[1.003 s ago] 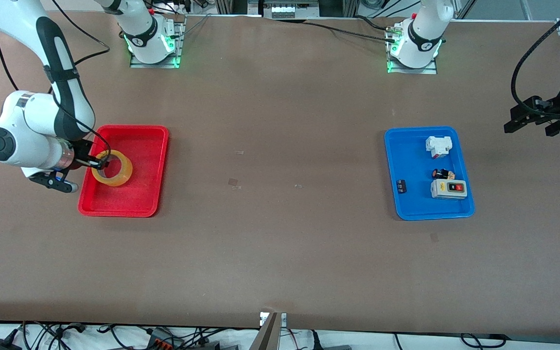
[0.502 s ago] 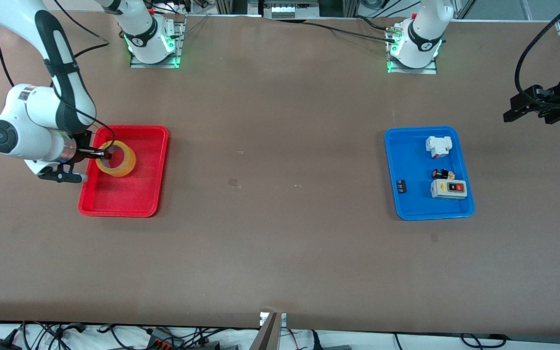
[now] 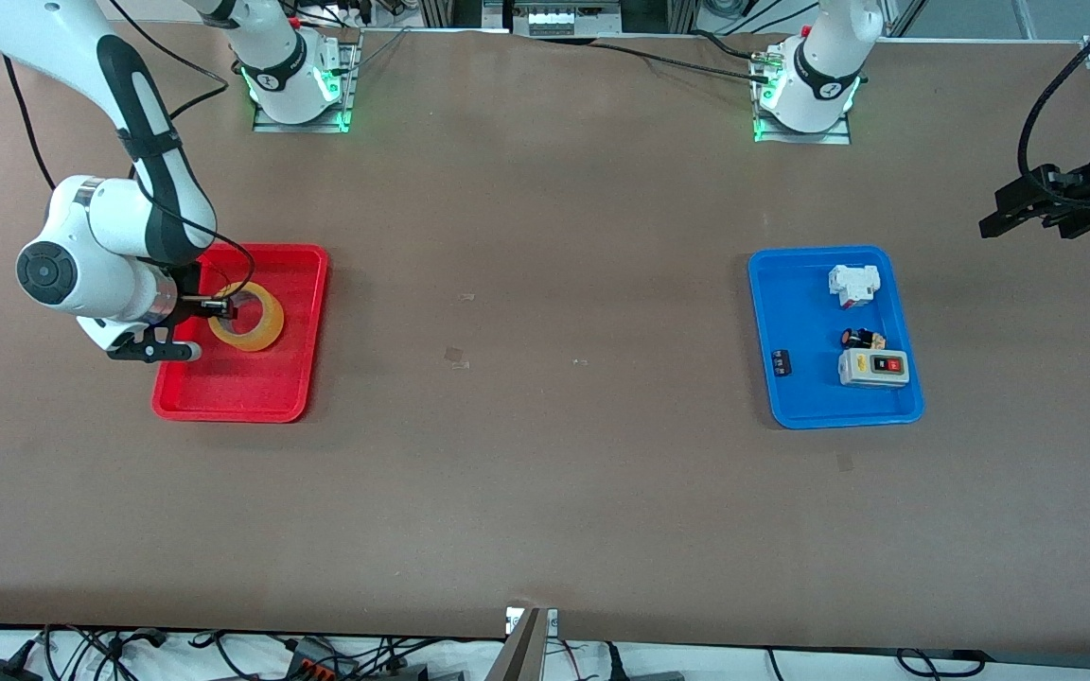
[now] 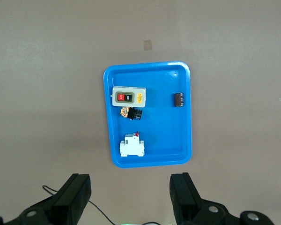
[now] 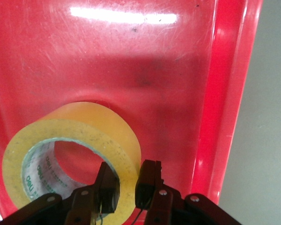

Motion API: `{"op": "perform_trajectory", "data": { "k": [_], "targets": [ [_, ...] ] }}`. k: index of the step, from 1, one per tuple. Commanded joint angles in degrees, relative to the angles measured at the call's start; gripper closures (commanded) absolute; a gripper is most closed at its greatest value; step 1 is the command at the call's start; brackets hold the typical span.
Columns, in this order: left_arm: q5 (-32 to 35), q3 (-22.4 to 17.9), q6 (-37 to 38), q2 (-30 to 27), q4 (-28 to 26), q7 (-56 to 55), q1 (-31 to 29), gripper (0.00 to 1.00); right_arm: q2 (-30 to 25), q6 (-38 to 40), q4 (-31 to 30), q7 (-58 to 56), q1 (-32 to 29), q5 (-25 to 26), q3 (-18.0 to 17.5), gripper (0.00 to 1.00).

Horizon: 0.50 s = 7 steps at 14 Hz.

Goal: Place and move tape with both arms
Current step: 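Lower the tape into the red tray and open the right gripper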

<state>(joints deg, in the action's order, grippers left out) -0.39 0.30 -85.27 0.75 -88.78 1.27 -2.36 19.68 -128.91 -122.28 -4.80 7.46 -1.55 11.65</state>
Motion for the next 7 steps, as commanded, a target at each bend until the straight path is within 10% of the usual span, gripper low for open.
{"op": "perform_trajectory", "data": {
  "k": [1,2,5,7],
  "targets": [
    [-0.7,0.1,-0.3,0.2,1.1,-0.5,-0.4,0.0,0.3,-1.7,-0.5,-2.1,-0.5,-0.4,-0.1,1.0],
    [-0.7,0.1,-0.4,0.2,1.1,-0.5,-0.4,0.0,0.8,-2.2,-0.4,-2.1,-0.6,-0.4,-0.1,0.95],
    [-0.7,0.1,-0.7,0.2,1.1,-0.4,-0.5,0.0,0.4,-1.1,0.7,-3.5,-0.5,-0.4,-0.1,0.02],
    [-0.7,0.1,-0.7,0.2,1.1,0.1,-0.8,0.0,-1.0,4.3,4.2,-3.4,-0.5,-0.3,-0.1,0.0]
  ]
}}
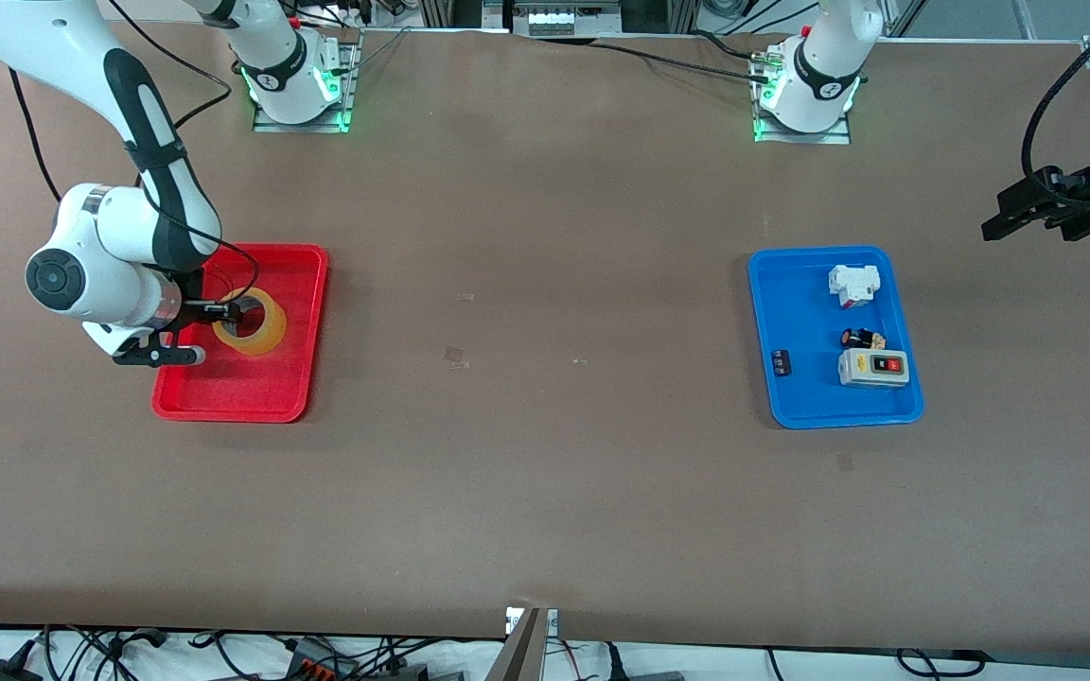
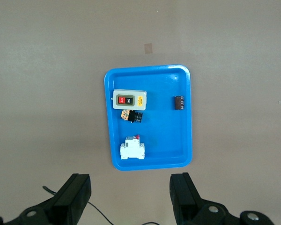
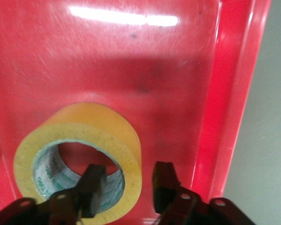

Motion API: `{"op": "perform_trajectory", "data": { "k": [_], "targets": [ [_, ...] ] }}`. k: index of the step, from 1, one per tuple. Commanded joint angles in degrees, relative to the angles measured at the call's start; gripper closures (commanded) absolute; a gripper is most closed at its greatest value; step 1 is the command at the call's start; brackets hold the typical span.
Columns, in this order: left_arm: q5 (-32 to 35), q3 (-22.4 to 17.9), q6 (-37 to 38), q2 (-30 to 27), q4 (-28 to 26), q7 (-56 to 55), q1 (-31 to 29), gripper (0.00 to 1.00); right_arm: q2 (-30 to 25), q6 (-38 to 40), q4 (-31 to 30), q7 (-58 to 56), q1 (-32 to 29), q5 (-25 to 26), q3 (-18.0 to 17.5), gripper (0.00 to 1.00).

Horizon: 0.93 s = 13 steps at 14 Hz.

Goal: Place and move tape with both arms

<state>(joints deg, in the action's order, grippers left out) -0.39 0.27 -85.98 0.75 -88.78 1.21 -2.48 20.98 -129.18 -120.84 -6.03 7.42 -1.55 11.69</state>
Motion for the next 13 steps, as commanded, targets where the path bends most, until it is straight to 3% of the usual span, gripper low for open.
{"op": "perform_trajectory", "data": {
  "k": [1,5,9,12,13],
  "targets": [
    [-0.7,0.0,0.0,0.2,1.1,0.3,-0.8,0.0,-2.6,9.2,6.4,-1.9,-0.3,-0.3,-0.2,0.0],
    [-0.5,0.1,0.0,0.2,1.1,0.3,-0.9,0.0,-2.4,26.8,24.9,-1.4,0.4,-0.3,-0.4,0.0],
    [-0.5,0.1,0.0,0.2,1.1,0.3,-0.9,0.0,-2.4,31.0,38.5,3.6,2.1,-4.0,-0.3,0.0],
    [-0.5,0.1,0.0,0.2,1.1,0.2,-0.9,0.0,-2.4,41.0,46.6,4.7,1.5,-4.1,-0.3,0.0],
    [-0.4,0.1,0.0,0.2,1.1,0.3,-0.9,0.0,-3.0,41.5,46.2,5.2,0.7,-4.0,-0.6,0.0]
  ]
}}
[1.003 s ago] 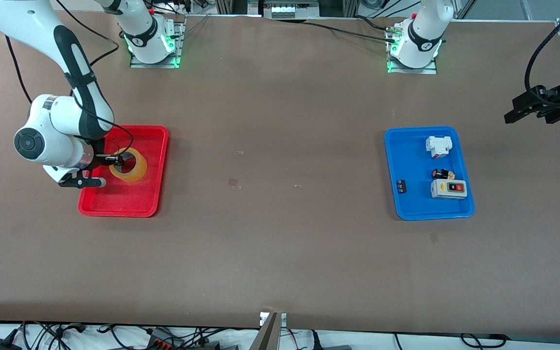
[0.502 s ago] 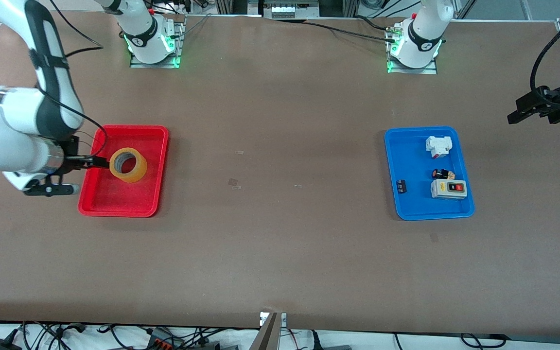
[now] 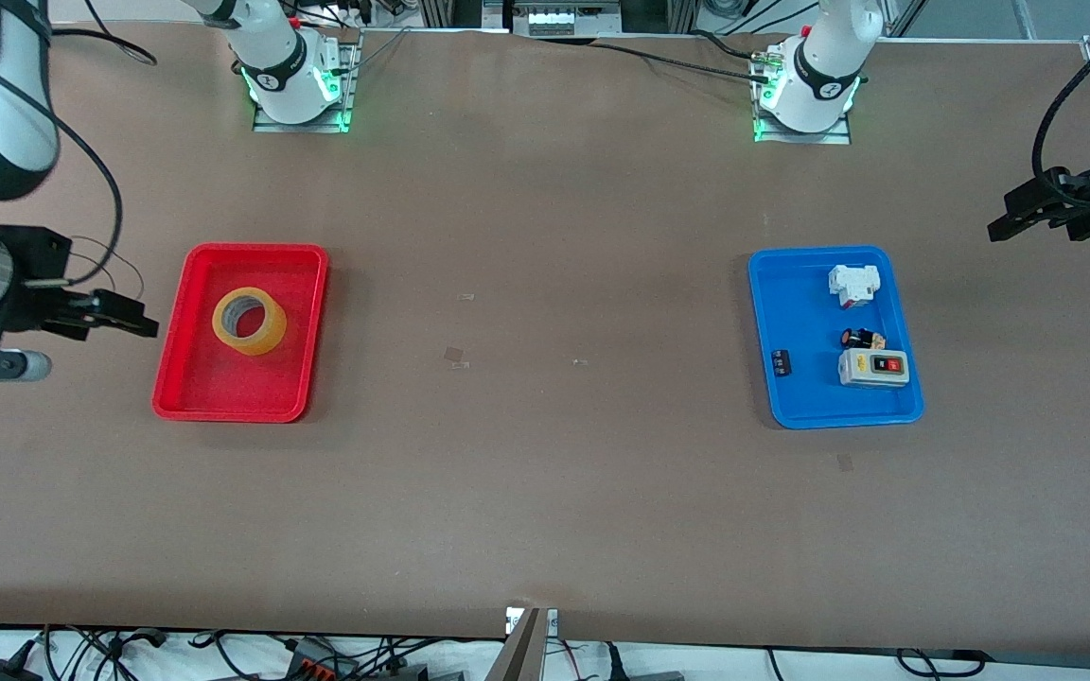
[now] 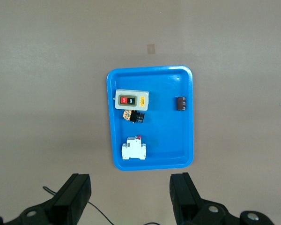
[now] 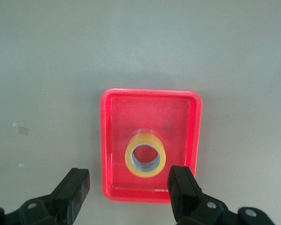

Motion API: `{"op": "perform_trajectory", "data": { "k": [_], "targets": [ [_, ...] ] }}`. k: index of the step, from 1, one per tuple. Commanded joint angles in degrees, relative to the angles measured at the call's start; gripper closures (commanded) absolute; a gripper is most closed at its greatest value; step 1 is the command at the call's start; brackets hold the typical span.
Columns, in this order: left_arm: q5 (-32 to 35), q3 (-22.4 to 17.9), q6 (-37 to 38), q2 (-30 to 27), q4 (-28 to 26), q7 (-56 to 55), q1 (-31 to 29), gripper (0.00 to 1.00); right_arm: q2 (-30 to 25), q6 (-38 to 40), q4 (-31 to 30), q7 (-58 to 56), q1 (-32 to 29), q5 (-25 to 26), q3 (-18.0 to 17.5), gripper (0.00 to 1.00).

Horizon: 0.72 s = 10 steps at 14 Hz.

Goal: Place and move tape with both arms

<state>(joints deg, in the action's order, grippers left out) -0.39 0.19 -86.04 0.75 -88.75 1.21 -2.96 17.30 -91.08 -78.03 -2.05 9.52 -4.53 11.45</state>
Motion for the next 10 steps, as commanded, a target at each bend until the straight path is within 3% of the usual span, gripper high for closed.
{"op": "perform_trajectory", "data": {
  "k": [1,2,3,6,10],
  "targets": [
    [-0.4,0.2,0.1,0.2,1.0,0.3,-0.4,0.0,-0.8,3.6,2.2,1.1,-4.7,-0.5,-3.7,0.0],
    [-0.5,0.2,0.1,0.2,1.0,0.2,-0.4,0.0,-2.1,2.8,0.5,1.1,-10.3,1.3,-10.4,0.0],
    [-0.5,0.2,0.1,0.2,1.0,0.3,-0.4,0.0,-3.6,1.5,-1.7,1.2,-12.3,4.7,-14.2,0.0],
    [-0.5,0.2,0.1,0.2,1.0,0.2,-0.4,0.0,-11.0,-5.4,-13.5,1.0,-12.4,5.5,-13.9,0.0],
    [-0.4,0.2,0.1,0.2,1.0,0.2,-0.4,0.0,-11.9,-3.9,-15.0,1.3,-10.7,5.4,-12.2,0.0]
  ]
}}
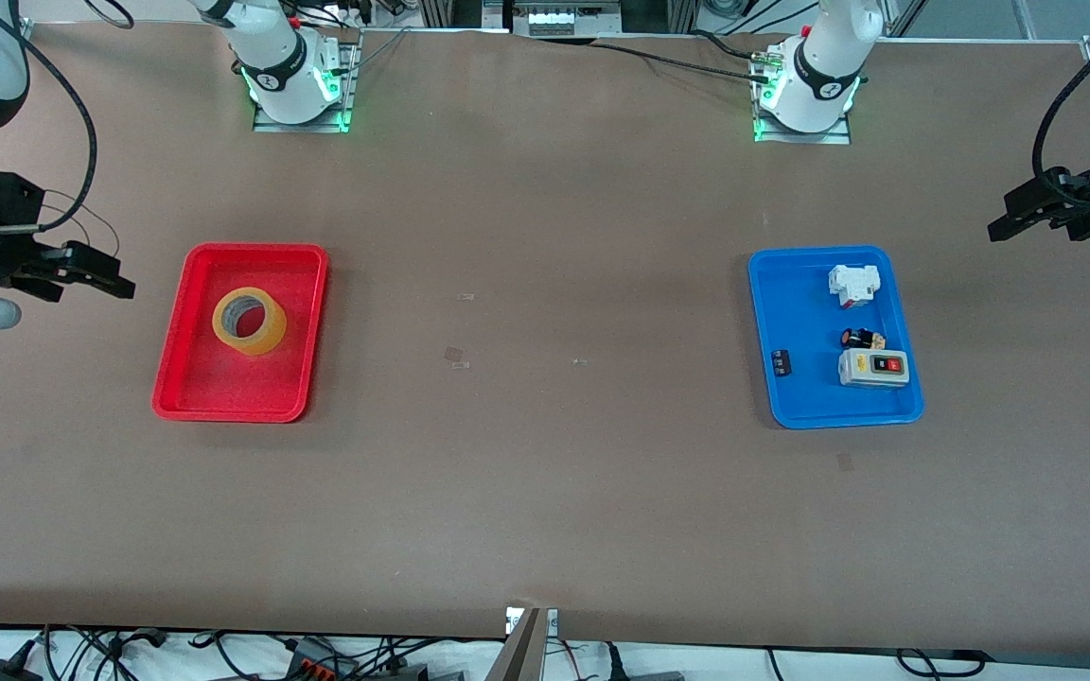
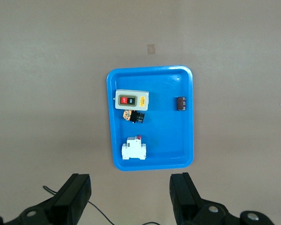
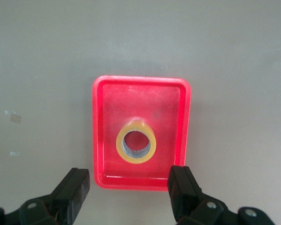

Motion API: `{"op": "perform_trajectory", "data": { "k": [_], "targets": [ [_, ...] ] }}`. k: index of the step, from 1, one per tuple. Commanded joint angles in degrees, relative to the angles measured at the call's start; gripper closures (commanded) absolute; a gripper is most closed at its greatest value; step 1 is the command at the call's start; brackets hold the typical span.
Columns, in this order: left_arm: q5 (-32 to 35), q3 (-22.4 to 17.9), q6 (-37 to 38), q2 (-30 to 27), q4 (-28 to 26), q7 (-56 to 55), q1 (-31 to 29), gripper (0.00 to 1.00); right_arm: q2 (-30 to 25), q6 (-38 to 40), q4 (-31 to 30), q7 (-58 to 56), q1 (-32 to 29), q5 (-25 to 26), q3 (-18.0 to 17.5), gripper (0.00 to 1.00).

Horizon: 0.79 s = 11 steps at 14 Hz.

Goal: Place and move tape with both arms

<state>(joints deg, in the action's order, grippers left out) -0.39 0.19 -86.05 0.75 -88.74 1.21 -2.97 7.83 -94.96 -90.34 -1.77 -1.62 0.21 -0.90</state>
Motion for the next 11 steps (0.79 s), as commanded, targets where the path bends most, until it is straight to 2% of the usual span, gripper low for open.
{"op": "perform_trajectory", "data": {
  "k": [1,6,11],
  "targets": [
    [-0.4,0.2,0.1,0.2,1.0,0.2,-0.4,0.0,-3.0,0.6,-2.7,0.8,0.5,0.7,0.2,0.0],
    [-0.4,0.2,0.1,0.2,1.0,0.3,-0.4,0.0,-4.3,0.4,-3.1,0.1,0.4,1.0,-0.1,0.0],
    [-0.5,0.2,0.1,0.2,1.1,0.2,-0.4,0.0,-7.3,-1.5,-6.6,0.1,0.1,0.9,0.2,0.0]
  ]
}}
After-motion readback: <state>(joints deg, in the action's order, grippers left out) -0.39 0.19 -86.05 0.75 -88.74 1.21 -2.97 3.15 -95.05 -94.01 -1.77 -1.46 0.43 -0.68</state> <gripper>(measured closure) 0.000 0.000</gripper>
